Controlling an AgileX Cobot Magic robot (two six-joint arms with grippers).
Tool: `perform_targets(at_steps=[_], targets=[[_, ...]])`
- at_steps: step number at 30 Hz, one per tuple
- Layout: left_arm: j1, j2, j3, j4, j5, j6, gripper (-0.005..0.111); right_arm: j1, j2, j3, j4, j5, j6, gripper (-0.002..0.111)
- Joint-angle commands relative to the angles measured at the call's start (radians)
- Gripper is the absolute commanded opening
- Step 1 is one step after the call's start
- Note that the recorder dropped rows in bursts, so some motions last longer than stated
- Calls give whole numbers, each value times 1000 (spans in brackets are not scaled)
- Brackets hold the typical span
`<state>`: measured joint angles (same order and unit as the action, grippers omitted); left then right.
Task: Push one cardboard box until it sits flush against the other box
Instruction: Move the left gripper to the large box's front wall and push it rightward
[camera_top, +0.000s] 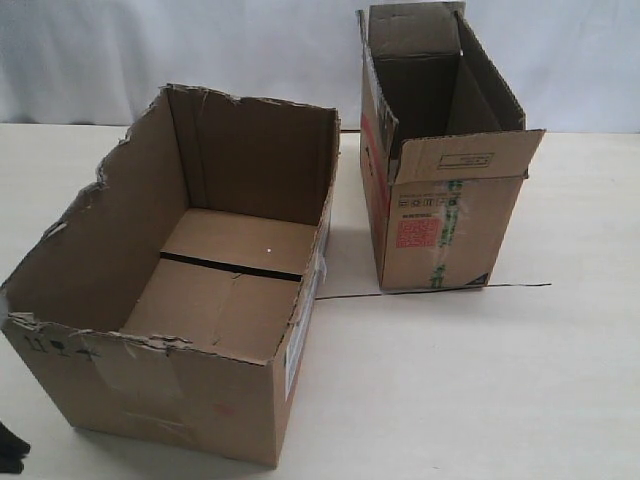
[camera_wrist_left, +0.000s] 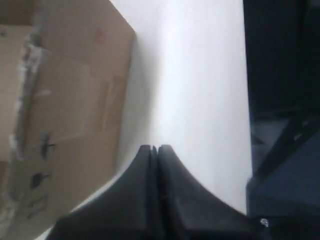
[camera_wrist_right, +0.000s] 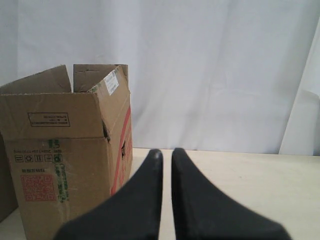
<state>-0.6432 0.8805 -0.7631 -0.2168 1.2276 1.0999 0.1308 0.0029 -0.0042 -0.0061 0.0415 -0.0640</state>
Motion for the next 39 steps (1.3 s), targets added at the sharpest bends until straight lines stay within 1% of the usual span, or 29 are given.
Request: perform_targets(at_steps=[1,2,3,5,8,10,16,21,23,26,30,34,39], targets=[[-10,90,27,-37,-7,19,0,0,-3,4,-1,2,-3,5],[-10,105,27,-62,-9,38,0,0,-3,4,-1,2,-3,5],[-10,128,27,-110,-49,70,0,0,-3,4,-1,2,-3,5],[-10,165,27,-154,-77,126,0,0,-3,4,-1,2,-3,5],[-10,231,27,-138,-83,132,0,0,-3,4,-1,2,-3,5],[-10,261,27,-137,-111,132,0,0,-3,4,-1,2,-3,5],[-10,335,27,-170,-309,132,0,0,-3,4,-1,2,-3,5],[-10,411,27,-190,-332,136,0,0,-3,4,-1,2,0,5],[-10,428,27,-188,-369,137,0,0,-3,4,-1,2,0,5],[-10,437,27,-188,-464,142,0,0,-3,4,-1,2,0,5],[-10,438,27,-188,-582,189,0,0,-3,4,-1,2,0,5],[-10,450,27,-177,-648,201,0,0,-3,4,-1,2,0,5],[-10,509,27,-177,-732,221,0,0,-3,4,-1,2,-2,5]])
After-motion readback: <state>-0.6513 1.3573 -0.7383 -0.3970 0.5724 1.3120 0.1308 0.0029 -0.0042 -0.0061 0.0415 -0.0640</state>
